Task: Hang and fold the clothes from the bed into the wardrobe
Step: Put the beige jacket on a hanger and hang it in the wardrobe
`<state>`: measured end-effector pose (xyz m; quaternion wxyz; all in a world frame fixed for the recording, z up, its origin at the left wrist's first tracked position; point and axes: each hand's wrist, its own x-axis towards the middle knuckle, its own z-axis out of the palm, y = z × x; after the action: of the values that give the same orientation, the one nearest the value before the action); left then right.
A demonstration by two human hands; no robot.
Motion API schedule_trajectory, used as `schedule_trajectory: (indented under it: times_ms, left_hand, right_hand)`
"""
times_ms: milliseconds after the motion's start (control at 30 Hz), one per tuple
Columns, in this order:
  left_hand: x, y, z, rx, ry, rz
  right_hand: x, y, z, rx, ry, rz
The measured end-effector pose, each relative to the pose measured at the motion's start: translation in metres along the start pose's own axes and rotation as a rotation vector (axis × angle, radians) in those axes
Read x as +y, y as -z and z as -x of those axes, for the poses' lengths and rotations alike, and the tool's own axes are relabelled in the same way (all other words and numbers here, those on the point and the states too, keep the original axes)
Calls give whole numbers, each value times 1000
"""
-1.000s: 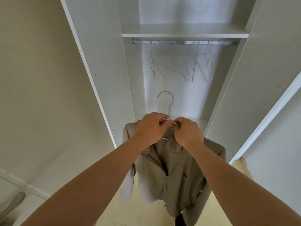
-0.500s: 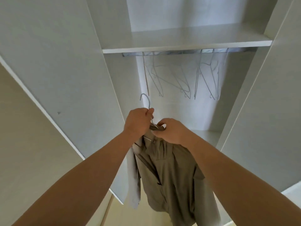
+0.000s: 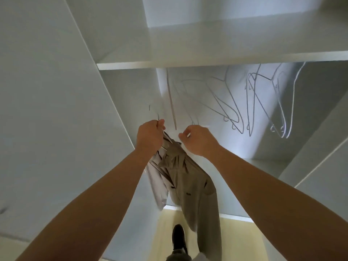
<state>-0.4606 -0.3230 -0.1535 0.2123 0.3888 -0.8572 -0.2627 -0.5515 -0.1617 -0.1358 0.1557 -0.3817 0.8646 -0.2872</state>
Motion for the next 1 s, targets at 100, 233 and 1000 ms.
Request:
schedule_trajectory:
  times_ms: [100,233,1000]
  left_hand:
    - [-14,-11,-60,12,35,40]
    - [-17,-22,-120,31,40,26]
    - [-14,-34,-263,277,83,-61]
  right_hand:
    - [-8,-1,-63,104,-78,44]
    - [-14,-11,-133,118,-137,142]
    - [29,-22,-242,-104,-226,-204]
